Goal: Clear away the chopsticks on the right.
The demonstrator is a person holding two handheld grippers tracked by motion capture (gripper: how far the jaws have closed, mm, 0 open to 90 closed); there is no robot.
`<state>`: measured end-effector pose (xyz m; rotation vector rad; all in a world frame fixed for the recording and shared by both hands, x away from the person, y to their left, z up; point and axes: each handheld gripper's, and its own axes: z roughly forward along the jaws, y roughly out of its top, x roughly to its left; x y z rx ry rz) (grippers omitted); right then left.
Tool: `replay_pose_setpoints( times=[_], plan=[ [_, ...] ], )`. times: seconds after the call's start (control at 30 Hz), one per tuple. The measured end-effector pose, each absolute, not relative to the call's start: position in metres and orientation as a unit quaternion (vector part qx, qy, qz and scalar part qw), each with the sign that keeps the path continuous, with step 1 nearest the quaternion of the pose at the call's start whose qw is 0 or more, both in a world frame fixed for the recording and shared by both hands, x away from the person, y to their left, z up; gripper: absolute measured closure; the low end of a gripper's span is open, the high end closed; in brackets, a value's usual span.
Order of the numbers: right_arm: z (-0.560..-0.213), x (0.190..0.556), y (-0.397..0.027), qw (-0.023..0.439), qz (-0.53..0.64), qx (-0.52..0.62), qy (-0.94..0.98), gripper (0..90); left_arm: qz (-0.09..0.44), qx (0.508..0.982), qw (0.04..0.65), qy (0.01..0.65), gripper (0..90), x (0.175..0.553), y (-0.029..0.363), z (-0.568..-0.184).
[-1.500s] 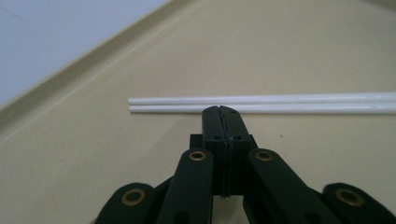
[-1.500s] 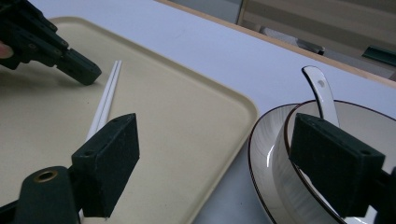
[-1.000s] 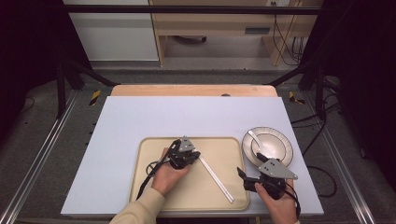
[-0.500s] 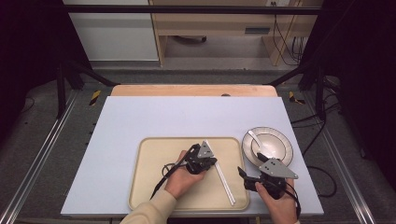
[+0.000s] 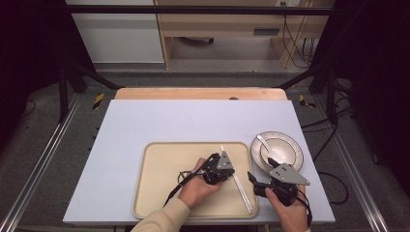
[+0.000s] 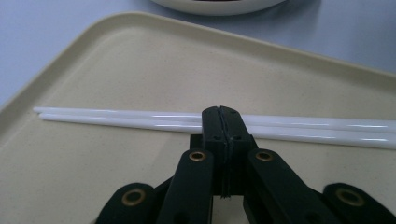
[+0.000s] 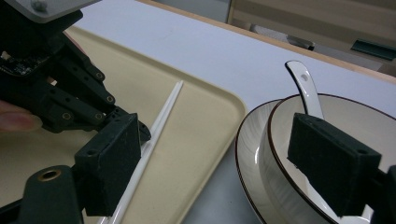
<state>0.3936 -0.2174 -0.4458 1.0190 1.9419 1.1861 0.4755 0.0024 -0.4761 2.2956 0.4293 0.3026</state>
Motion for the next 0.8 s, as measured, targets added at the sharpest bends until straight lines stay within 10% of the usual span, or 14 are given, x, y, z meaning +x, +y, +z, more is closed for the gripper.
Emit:
replay_pose_setpoints(
  times=[0.8],
  plan=[
    [-0.445,0.393,-0.22,0.319,0.455,0.393,0.732,17.2,0.114,0.907,0.377,0.149,89.4,0.498,-0.027,-0.475]
  ],
)
